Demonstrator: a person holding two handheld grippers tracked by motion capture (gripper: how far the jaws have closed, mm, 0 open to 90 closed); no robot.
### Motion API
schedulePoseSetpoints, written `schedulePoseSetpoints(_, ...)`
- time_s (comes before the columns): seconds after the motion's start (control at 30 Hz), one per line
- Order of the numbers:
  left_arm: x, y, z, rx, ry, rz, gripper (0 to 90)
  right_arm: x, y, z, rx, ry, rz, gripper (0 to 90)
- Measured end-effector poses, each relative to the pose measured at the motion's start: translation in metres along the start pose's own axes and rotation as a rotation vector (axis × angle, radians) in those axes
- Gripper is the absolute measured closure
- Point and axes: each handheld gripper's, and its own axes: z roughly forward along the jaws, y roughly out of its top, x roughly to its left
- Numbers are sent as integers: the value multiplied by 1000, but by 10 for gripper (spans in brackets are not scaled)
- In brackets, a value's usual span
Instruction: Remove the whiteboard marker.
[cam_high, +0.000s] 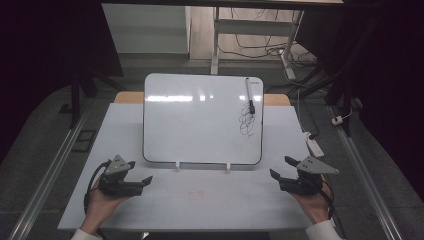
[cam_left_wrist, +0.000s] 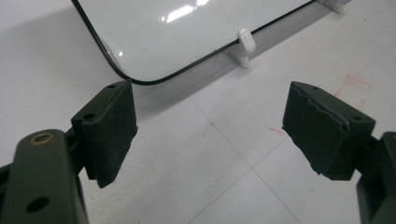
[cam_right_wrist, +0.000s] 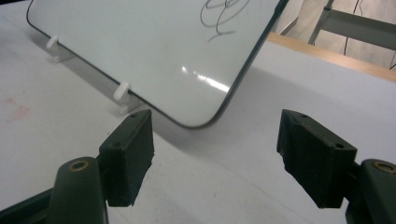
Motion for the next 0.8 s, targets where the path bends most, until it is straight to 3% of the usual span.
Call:
schedulePoseSetpoints(0.23, 2, -1, 0, 1, -6, -9, 184, -1, 29, 8, -17, -6, 4, 284)
schedulePoseSetpoints(0.43, 3, -2, 0, -1, -11, -9, 185, -9, 78, 30, -47, -30, 32, 302)
schedulePoseSetpoints(0.8, 2, -5, 2, 7, -17, 1, 185, -17, 148, 59, -29, -110, 4, 332)
